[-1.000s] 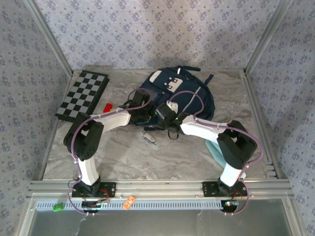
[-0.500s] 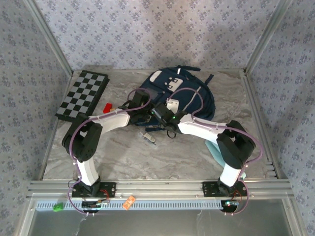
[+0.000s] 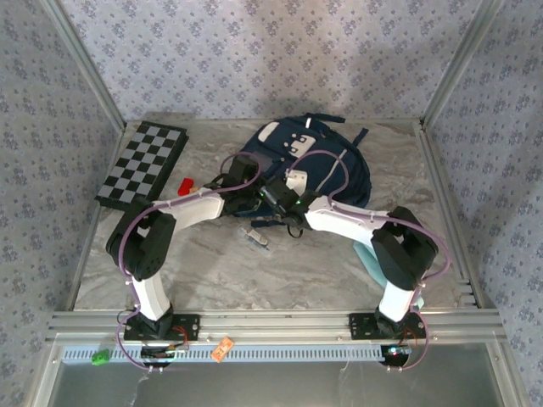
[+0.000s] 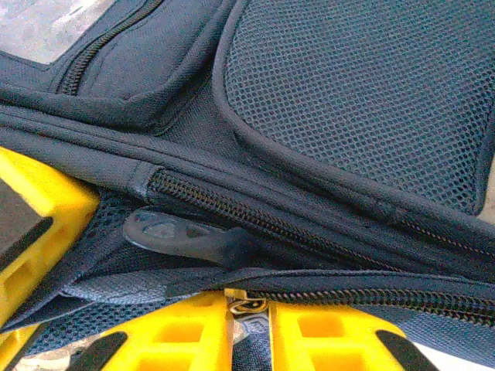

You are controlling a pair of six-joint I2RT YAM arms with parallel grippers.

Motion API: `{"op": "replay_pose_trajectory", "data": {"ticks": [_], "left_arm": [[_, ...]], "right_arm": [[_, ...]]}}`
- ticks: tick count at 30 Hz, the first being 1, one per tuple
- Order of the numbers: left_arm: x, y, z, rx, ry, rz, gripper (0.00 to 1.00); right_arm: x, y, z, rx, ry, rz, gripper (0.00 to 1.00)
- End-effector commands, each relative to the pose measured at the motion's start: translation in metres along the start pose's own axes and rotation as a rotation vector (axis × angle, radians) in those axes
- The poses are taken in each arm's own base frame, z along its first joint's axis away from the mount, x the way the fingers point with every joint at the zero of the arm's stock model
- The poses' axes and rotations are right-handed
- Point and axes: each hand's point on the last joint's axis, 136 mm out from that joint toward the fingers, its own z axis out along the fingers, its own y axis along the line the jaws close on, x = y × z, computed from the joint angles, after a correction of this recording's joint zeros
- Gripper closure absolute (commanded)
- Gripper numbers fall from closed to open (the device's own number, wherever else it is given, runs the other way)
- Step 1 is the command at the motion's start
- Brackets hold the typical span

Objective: Pack the student bag
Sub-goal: Zip the student bag at the top-center of the table.

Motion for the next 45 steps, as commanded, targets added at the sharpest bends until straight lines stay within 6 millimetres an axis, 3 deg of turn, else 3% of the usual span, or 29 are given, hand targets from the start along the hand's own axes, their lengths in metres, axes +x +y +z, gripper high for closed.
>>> {"op": "replay_pose_trajectory", "data": {"ticks": [1, 3, 5, 11, 19, 20, 25, 36, 40, 45], "left_arm": [[0.022, -0.042, -0.022, 0.119, 0.074, 0.039, 1.00], [0.022, -0.044, -0.023, 0.124, 0.076, 0.039, 1.00], [0.023, -0.043, -0.024, 0.121, 0.074, 0.041, 1.00], [0.020, -0.044, -0.029, 0.119, 0.058, 0.047, 1.00], [0.017, -0.042, -0.028, 0.112, 0.048, 0.050, 1.00], [0.017, -0.042, -0.027, 0.112, 0.047, 0.050, 1.00], [0.017, -0.043, -0.028, 0.112, 0.047, 0.049, 1.00], [0.016, -0.048, -0.032, 0.123, 0.041, 0.054, 1.00], [0.017, -0.051, -0.033, 0.130, 0.046, 0.053, 1.00], [0.015, -0.051, -0.037, 0.133, 0.038, 0.056, 1.00]], "right_arm": [[-0.008, -0.010, 0.002, 0.028, -0.028, -0.002, 0.81], [-0.002, -0.011, 0.009, 0.036, -0.004, -0.018, 0.81], [-0.012, -0.001, 0.009, 0.016, -0.013, -0.010, 0.82], [-0.010, -0.007, 0.015, 0.056, 0.003, -0.005, 0.79], [-0.012, -0.013, -0.002, 0.059, -0.039, -0.037, 0.88], [-0.003, -0.019, 0.000, 0.064, -0.029, -0.051, 0.88], [0.003, -0.017, 0.009, 0.063, 0.004, -0.062, 0.88], [-0.004, -0.014, 0.018, 0.075, -0.016, -0.013, 0.78], [-0.003, -0.015, 0.026, 0.073, 0.002, -0.006, 0.84], [-0.009, -0.018, 0.021, 0.078, -0.022, -0.028, 0.89]]}}
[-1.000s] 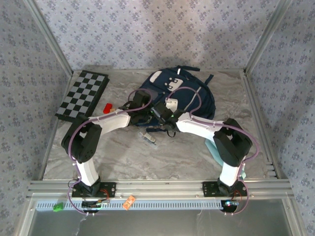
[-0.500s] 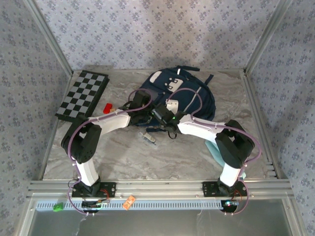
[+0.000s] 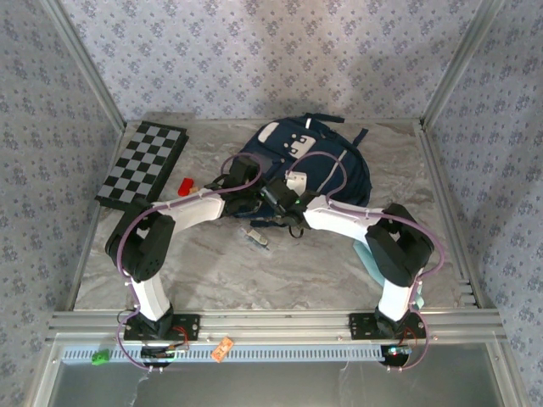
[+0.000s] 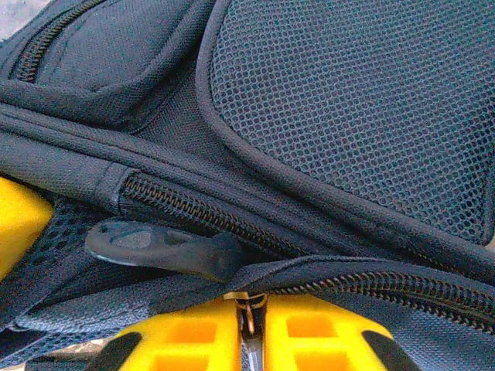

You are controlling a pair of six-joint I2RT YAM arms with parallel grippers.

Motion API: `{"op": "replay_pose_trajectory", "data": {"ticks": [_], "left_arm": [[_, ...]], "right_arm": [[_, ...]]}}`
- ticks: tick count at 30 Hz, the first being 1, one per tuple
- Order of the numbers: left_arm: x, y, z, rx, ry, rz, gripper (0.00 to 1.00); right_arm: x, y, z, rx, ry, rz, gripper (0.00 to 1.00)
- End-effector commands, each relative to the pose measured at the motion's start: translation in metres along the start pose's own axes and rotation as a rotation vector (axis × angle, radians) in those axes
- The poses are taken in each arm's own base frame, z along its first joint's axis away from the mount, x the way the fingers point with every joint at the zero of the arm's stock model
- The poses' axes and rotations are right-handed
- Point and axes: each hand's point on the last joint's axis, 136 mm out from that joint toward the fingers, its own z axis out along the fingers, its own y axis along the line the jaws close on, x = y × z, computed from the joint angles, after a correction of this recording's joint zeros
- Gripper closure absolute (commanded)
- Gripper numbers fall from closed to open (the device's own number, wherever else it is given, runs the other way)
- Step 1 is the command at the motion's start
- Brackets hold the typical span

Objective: Pack the student bag
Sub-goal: Zip the student bag at the top-center of the table.

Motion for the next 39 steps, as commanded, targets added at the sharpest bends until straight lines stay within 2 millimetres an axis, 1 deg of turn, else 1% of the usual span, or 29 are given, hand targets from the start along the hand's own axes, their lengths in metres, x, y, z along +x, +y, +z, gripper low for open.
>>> {"op": "replay_pose_trajectory", "data": {"ticks": [1, 2, 3, 6, 9, 12, 14, 17, 19, 21, 22, 23, 25, 26, 27, 29, 30, 31, 32, 34, 35, 37, 39], "left_arm": [[0.010, -0.052, -0.035, 0.148, 0.042, 0.045, 1.00], [0.009, -0.052, -0.035, 0.144, 0.037, 0.046, 1.00], [0.007, -0.051, -0.035, 0.142, 0.036, 0.047, 1.00], [-0.002, -0.043, -0.035, 0.123, 0.023, 0.046, 1.00], [-0.018, -0.037, -0.039, 0.116, -0.013, 0.050, 1.00], [-0.034, -0.030, -0.040, 0.092, -0.022, 0.049, 1.00], [-0.048, -0.025, -0.042, 0.080, -0.045, 0.051, 1.00], [-0.068, -0.023, -0.044, 0.068, -0.068, 0.074, 1.00], [-0.080, -0.027, -0.042, 0.075, -0.065, 0.100, 1.00], [-0.094, -0.024, -0.038, 0.055, -0.065, 0.121, 1.00], [-0.100, -0.027, -0.037, 0.062, -0.065, 0.138, 1.00], [-0.106, -0.028, -0.033, 0.065, -0.058, 0.153, 1.00], [-0.113, -0.038, -0.025, 0.096, -0.030, 0.199, 1.00], [-0.116, -0.044, -0.021, 0.110, -0.017, 0.224, 1.00], [-0.118, -0.047, -0.014, 0.112, 0.005, 0.241, 1.00], [-0.120, -0.053, -0.007, 0.143, 0.035, 0.266, 1.00], [-0.120, -0.057, -0.005, 0.164, 0.042, 0.284, 1.00], [-0.121, -0.058, -0.005, 0.169, 0.047, 0.297, 0.99], [-0.121, -0.054, -0.005, 0.156, 0.053, 0.306, 0.93], [-0.123, -0.048, -0.012, 0.138, 0.052, 0.317, 0.86], [-0.123, -0.044, -0.017, 0.124, 0.050, 0.320, 0.81], [-0.121, -0.030, -0.027, 0.086, 0.048, 0.302, 0.70], [-0.113, -0.017, -0.036, 0.075, 0.051, 0.252, 0.61]], "right_arm": [[-0.016, -0.012, 0.003, 0.042, -0.046, 0.010, 0.92], [-0.019, -0.010, -0.001, 0.027, -0.055, 0.009, 0.94], [-0.009, -0.016, 0.001, 0.036, -0.040, -0.011, 0.95], [-0.004, -0.019, -0.006, 0.024, -0.025, -0.041, 0.99], [0.005, -0.022, -0.013, -0.002, 0.001, -0.081, 1.00], [0.018, -0.026, -0.019, -0.027, 0.051, -0.127, 1.00], [0.028, -0.034, -0.026, -0.034, 0.081, -0.148, 1.00], [0.038, -0.044, -0.033, -0.072, 0.117, -0.155, 1.00], [0.043, -0.054, -0.038, -0.058, 0.143, -0.167, 1.00], [0.049, -0.061, -0.044, -0.060, 0.166, -0.194, 1.00], [0.051, -0.060, -0.046, -0.085, 0.176, -0.212, 1.00], [0.054, -0.052, -0.048, -0.147, 0.187, -0.260, 1.00], [0.059, -0.037, -0.053, -0.235, 0.222, -0.310, 1.00], [0.062, -0.027, -0.056, -0.275, 0.238, -0.326, 1.00], [0.064, -0.015, -0.060, -0.325, 0.245, -0.339, 1.00], [0.067, 0.009, -0.064, -0.423, 0.252, -0.346, 1.00], [0.068, 0.020, -0.065, -0.449, 0.254, -0.352, 1.00], [0.066, 0.026, -0.063, -0.446, 0.253, -0.357, 1.00], [0.065, 0.029, -0.061, -0.424, 0.253, -0.365, 1.00], [0.062, 0.034, -0.058, -0.414, 0.252, -0.359, 1.00], [0.061, 0.033, -0.056, -0.403, 0.252, -0.340, 1.00], [0.061, 0.028, -0.052, -0.380, 0.260, -0.296, 1.00], [0.061, 0.018, -0.045, -0.345, 0.261, -0.249, 1.00]]}}
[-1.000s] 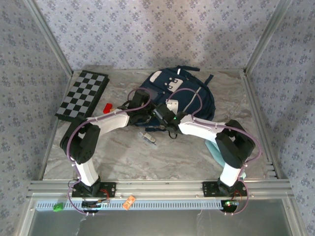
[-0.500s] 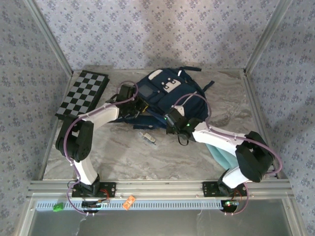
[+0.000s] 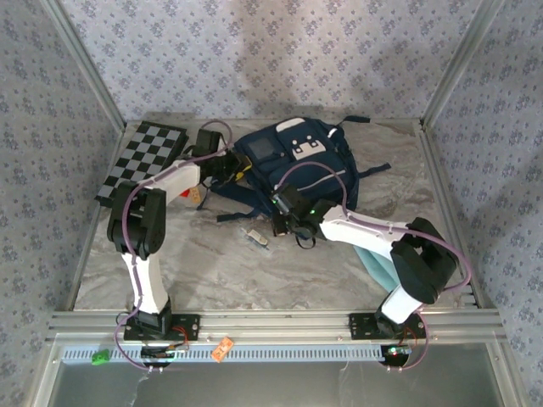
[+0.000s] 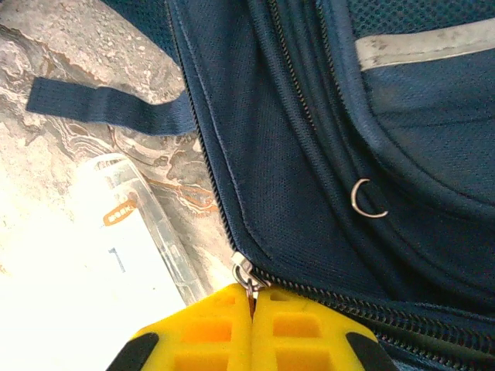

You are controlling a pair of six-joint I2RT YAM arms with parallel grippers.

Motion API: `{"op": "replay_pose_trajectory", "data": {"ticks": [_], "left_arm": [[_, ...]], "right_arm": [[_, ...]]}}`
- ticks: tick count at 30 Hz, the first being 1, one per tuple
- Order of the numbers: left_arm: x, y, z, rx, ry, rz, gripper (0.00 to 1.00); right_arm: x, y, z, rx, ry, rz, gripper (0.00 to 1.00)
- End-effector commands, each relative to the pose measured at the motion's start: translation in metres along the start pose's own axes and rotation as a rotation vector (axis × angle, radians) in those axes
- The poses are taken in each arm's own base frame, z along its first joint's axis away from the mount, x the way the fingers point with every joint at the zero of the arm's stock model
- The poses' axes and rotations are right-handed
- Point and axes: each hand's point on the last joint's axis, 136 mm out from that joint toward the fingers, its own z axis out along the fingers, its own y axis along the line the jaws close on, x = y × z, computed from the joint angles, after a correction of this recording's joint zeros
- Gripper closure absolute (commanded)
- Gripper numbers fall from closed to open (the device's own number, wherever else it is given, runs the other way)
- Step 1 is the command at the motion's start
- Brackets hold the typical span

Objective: Pack the student bag
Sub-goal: Zip the student bag at the top-center of the table.

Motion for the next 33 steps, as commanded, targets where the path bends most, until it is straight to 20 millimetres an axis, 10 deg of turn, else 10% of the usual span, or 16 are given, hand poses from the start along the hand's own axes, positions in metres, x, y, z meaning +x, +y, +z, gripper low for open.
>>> {"op": "replay_pose_trajectory", "data": {"ticks": [1, 9, 16, 27, 33], "left_arm": [[0.009, -0.011, -0.031, 0.053, -0.033, 0.003, 0.57], [0.086, -0.012, -0.024, 0.111, 0.003, -0.182, 0.37], [0.111, -0.010, 0.005, 0.137, 0.033, -0.302, 0.36], [0.139, 0.013, 0.029, 0.022, 0.025, -0.395, 0.54], [0.136, 0.020, 0.033, 0.000, 0.005, -0.408, 0.89]], "right_arm": [[0.012, -0.013, 0.002, 0.028, 0.051, 0.070, 1.00], [0.016, -0.019, 0.005, 0.027, 0.047, 0.117, 1.00], [0.016, -0.017, 0.004, 0.022, 0.041, 0.114, 1.00], [0.011, -0.019, 0.004, 0.050, 0.034, 0.115, 1.00], [0.012, -0.025, -0.001, 0.091, 0.045, 0.115, 1.00]]}}
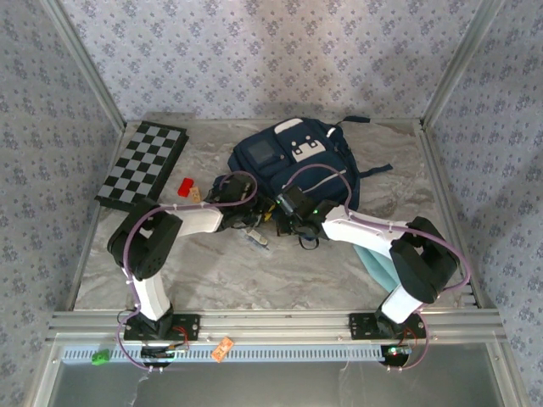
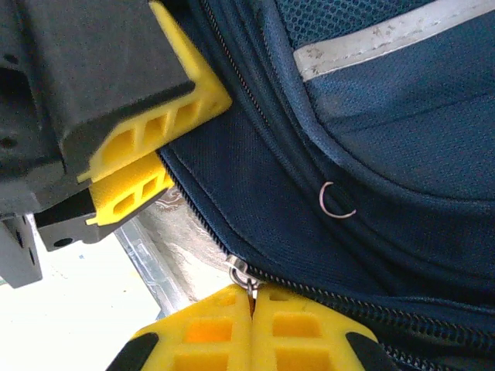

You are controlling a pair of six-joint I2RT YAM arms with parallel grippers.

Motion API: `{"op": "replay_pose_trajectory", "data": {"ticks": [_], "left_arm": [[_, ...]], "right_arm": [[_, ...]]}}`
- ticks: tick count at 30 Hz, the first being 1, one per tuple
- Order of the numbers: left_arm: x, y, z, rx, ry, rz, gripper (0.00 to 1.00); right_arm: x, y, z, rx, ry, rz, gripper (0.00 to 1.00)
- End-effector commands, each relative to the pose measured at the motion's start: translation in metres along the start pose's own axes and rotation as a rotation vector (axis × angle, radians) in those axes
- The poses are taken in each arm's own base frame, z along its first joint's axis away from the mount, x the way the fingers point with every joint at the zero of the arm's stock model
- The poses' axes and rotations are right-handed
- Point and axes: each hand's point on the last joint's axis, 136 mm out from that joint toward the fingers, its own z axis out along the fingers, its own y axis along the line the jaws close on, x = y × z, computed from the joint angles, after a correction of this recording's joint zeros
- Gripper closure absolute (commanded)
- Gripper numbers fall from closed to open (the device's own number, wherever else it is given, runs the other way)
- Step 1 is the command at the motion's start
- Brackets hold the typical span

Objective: Pack the student bag
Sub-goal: Zip the student bag at the top-center of the table.

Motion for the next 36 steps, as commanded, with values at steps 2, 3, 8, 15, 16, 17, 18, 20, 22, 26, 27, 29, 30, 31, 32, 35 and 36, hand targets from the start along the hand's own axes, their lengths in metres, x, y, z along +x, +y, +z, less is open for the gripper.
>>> {"op": "replay_pose_trajectory", "data": {"ticks": [2, 3, 8, 15, 16, 17, 18, 20, 22, 26, 27, 29, 30, 31, 32, 35, 36], "left_arm": [[-0.019, -0.012, -0.005, 0.019, -0.065, -0.003, 1.00], [-0.024, -0.014, -0.008, 0.011, -0.079, 0.019, 1.00], [-0.058, -0.030, -0.031, 0.013, -0.138, 0.100, 1.00], [-0.091, -0.052, -0.053, 0.044, -0.166, 0.160, 1.00], [-0.094, -0.053, -0.055, 0.044, -0.171, 0.172, 1.00], [-0.096, -0.055, -0.057, 0.041, -0.177, 0.181, 1.00], [-0.099, -0.058, -0.059, 0.039, -0.182, 0.198, 1.00], [-0.107, -0.058, -0.063, 0.018, -0.191, 0.211, 1.00], [-0.116, -0.065, -0.066, 0.030, -0.201, 0.230, 1.00], [-0.126, -0.079, -0.067, 0.036, -0.183, 0.269, 1.00], [-0.127, -0.085, -0.066, 0.045, -0.178, 0.287, 1.00], [-0.126, -0.095, -0.063, 0.062, -0.159, 0.318, 1.00], [-0.124, -0.102, -0.060, 0.080, -0.142, 0.331, 1.00], [-0.124, -0.108, -0.058, 0.098, -0.133, 0.343, 1.00], [-0.122, -0.115, -0.056, 0.116, -0.118, 0.361, 1.00], [-0.122, -0.126, -0.047, 0.119, -0.079, 0.415, 1.00], [-0.123, -0.127, -0.046, 0.108, -0.068, 0.430, 1.00]], "right_arm": [[0.006, -0.014, -0.010, 0.084, 0.027, 0.006, 1.00], [0.008, -0.016, -0.012, 0.091, 0.034, 0.005, 1.00], [0.031, -0.038, -0.028, 0.134, 0.085, 0.004, 1.00], [0.058, -0.071, -0.047, 0.185, 0.152, 0.062, 1.00], [0.058, -0.074, -0.050, 0.187, 0.152, 0.067, 1.00], [0.058, -0.077, -0.053, 0.185, 0.152, 0.074, 1.00], [0.057, -0.081, -0.056, 0.182, 0.149, 0.089, 1.00], [0.055, -0.090, -0.062, 0.174, 0.140, 0.128, 1.00], [0.053, -0.100, -0.067, 0.178, 0.127, 0.165, 1.00], [0.047, -0.109, -0.071, 0.205, 0.121, 0.100, 1.00], [0.046, -0.100, -0.069, 0.171, 0.121, 0.077, 1.00], [0.041, -0.075, -0.066, 0.098, 0.114, 0.027, 1.00], [0.039, -0.060, -0.065, 0.064, 0.112, -0.001, 1.00], [0.035, -0.048, -0.065, 0.043, 0.107, -0.020, 1.00], [0.031, -0.034, -0.064, 0.019, 0.102, -0.045, 1.00], [0.021, 0.014, -0.059, -0.061, 0.076, -0.111, 1.00], [0.018, 0.026, -0.055, -0.081, 0.074, -0.118, 1.00]]}}
